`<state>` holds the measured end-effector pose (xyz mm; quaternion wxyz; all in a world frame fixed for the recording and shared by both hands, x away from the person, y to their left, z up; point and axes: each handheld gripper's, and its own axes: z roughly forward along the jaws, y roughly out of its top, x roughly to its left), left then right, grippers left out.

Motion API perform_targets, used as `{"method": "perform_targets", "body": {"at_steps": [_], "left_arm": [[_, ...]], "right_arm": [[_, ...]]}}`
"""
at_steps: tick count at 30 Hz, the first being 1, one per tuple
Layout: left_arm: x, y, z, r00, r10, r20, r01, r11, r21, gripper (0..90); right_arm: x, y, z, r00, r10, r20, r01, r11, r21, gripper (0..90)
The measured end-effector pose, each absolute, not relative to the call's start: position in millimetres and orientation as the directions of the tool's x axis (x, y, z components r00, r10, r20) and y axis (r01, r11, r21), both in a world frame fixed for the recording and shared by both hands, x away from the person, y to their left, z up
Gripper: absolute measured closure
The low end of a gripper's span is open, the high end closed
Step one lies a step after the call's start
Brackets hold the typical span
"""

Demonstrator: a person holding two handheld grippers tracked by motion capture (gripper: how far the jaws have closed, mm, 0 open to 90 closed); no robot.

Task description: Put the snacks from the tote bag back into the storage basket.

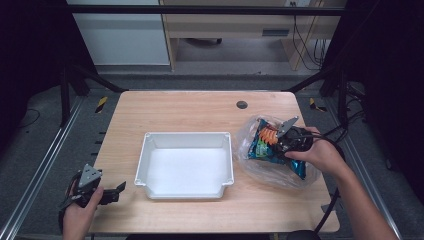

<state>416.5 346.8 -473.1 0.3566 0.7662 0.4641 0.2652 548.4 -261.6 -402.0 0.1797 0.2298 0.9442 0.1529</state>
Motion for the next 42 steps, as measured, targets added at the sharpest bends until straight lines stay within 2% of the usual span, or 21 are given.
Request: {"method": "perform_targets", "body": {"at_steps": [27,42], "left_arm": [[416.6,345.9,-473.2,0.434,0.898,0.072,0.523,-0.316,0.792,2.2],[416.6,345.0,-473.9,0.435,0.898,0.073,0.523,-0.317,0.791,2.2]], "right_arm": [[543.1,-281.3,-397.7,-0.792,0.538,-0.287,0.421,0.823,0.382,35.6],[526.9,-292.9,-376.4,-0.767,0.571,-0.292,0.389,0.777,0.495,36.1]]}}
